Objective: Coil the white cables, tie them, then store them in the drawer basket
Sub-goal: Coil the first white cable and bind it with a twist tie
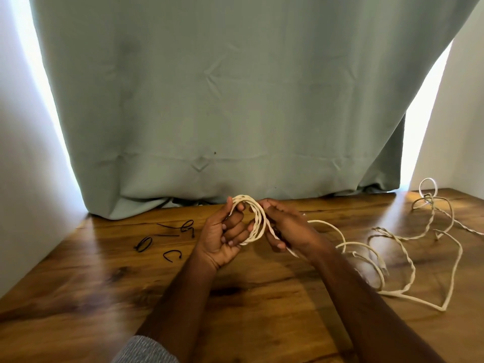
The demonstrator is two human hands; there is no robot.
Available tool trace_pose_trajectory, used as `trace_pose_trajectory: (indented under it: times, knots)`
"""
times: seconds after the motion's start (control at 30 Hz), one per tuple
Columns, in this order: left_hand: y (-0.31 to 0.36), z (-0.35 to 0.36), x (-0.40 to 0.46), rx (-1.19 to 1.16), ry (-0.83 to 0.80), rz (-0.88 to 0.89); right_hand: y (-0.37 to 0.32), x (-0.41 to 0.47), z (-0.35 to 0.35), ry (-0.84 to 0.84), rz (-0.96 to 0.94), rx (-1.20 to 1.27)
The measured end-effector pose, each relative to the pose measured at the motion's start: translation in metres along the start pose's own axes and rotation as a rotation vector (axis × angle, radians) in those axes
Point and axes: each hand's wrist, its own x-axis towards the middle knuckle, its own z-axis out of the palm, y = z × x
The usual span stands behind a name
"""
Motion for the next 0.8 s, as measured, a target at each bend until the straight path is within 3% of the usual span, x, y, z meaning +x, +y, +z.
trace_pose_trajectory:
  times: [0.1, 0.2, 0.3, 0.43, 0.63, 0.8]
  knots:
    - [-0.005, 0.01, 0.002, -0.032, 0.111, 0.053, 0.001, 0.0, 0.006, -0.018, 0.121, 0.062]
    - [-0.005, 0.015, 0.003, -0.036, 0.17, 0.089, 0.0, -0.003, 0.006, -0.102, 0.112, 0.153]
    - [-0.003, 0.017, 0.001, -0.026, 0.157, 0.1, 0.0, -0.004, 0.005, -0.1, 0.102, 0.294]
    - [0.0, 0.017, 0.002, -0.04, 0.099, 0.052, -0.004, -0.004, 0.009, -0.034, 0.115, 0.273]
    - [-0.001, 0.009, 0.005, -0.033, 0.152, 0.055, -0.004, -0.005, 0.018, 0.167, -0.152, -0.424]
    - [0.003, 0.002, 0.009, -0.058, 0.133, 0.09, 0.008, -0.001, 0.004, 0.148, -0.31, -0.917]
